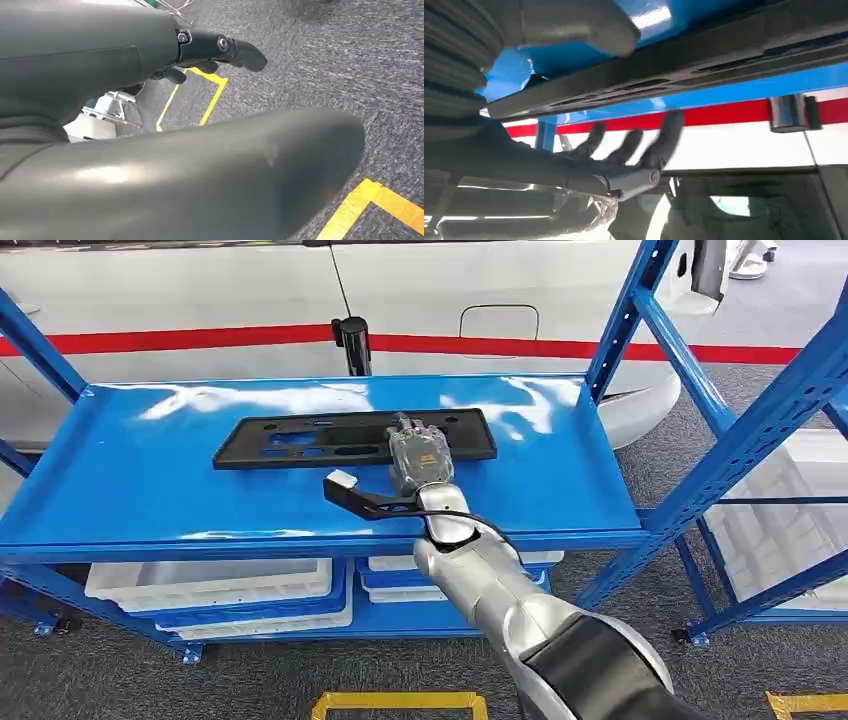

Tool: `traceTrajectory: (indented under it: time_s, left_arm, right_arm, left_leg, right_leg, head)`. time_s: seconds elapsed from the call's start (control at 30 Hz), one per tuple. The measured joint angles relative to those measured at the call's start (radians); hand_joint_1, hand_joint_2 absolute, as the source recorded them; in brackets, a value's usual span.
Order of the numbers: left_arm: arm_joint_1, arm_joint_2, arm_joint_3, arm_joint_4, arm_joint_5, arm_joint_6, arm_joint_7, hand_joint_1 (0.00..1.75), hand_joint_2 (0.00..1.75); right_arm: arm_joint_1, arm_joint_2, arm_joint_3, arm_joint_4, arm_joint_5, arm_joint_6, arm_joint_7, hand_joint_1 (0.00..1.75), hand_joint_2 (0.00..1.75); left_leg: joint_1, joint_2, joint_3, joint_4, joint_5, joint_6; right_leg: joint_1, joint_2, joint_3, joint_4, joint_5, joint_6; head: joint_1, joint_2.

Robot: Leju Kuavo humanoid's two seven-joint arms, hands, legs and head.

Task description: Take the parts from the cabinet and place them on the table.

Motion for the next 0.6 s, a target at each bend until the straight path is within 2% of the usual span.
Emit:
traceTrajectory:
  time_s: [0.2, 0.43, 0.47, 0.5, 0.53, 0.57, 0.6]
  left_arm:
    - [-0.001, -0.001, 0.027, -0.004, -0.027, 0.0, -0.002, 0.0, 0.0]
    - [-0.004, -0.001, 0.052, -0.004, -0.051, 0.0, -0.017, 0.0, 0.0]
    - [-0.004, -0.001, 0.054, -0.004, -0.057, 0.0, -0.02, 0.0, 0.0]
    - [-0.005, -0.001, 0.058, -0.004, -0.059, 0.0, -0.022, 0.0, 0.0]
    - [-0.005, -0.001, 0.063, -0.004, -0.062, 0.0, -0.023, 0.0, 0.0]
    - [-0.006, -0.001, 0.067, -0.004, -0.065, 0.0, -0.027, 0.0, 0.0]
    - [-0.007, -0.001, 0.068, -0.004, -0.065, 0.0, -0.031, 0.0, 0.0]
  right_arm:
    - [0.003, -0.011, -0.009, 0.001, 0.019, -0.001, 0.017, 1.68, 1.75]
    - [0.01, -0.026, -0.018, 0.007, 0.046, -0.001, 0.027, 1.61, 1.75]
    - [0.012, -0.028, -0.018, 0.007, 0.049, -0.002, 0.029, 1.27, 1.75]
    - [0.014, -0.029, -0.019, 0.007, 0.052, -0.002, 0.03, 1.01, 1.75]
    - [0.015, -0.031, -0.02, 0.008, 0.053, -0.002, 0.031, 0.31, 1.75]
    - [0.016, -0.033, -0.022, 0.009, 0.054, -0.003, 0.034, 0.0, 1.75]
    - [0.018, -0.034, -0.024, 0.009, 0.054, -0.008, 0.037, 0.0, 1.75]
  left_leg:
    - [0.0, 0.0, 0.0, 0.0, 0.0, 0.0]
    - [0.0, 0.0, 0.0, 0.0, 0.0, 0.0]
    - [0.0, 0.0, 0.0, 0.0, 0.0, 0.0]
    - [0.0, 0.0, 0.0, 0.0, 0.0, 0.0]
    - [0.0, 0.0, 0.0, 0.0, 0.0, 0.0]
    - [0.0, 0.0, 0.0, 0.0, 0.0, 0.0]
    - [0.0, 0.0, 0.0, 0.0, 0.0, 0.0]
  right_leg:
    - [0.0, 0.0, 0.0, 0.0, 0.0, 0.0]
    - [0.0, 0.0, 0.0, 0.0, 0.0, 0.0]
    - [0.0, 0.0, 0.0, 0.0, 0.0, 0.0]
    - [0.0, 0.0, 0.0, 0.0, 0.0, 0.0]
    - [0.0, 0.0, 0.0, 0.0, 0.0, 0.0]
    - [0.0, 0.0, 0.0, 0.0, 0.0, 0.0]
    - [0.0, 0.0, 0.0, 0.0, 0.0, 0.0]
  head:
    - [0.0, 0.0]
    - [0.0, 0.0]
    - [0.0, 0.0]
    - [0.0, 0.0]
    - [0.0, 0.0]
    - [0.0, 0.0]
    - [0.0, 0.0]
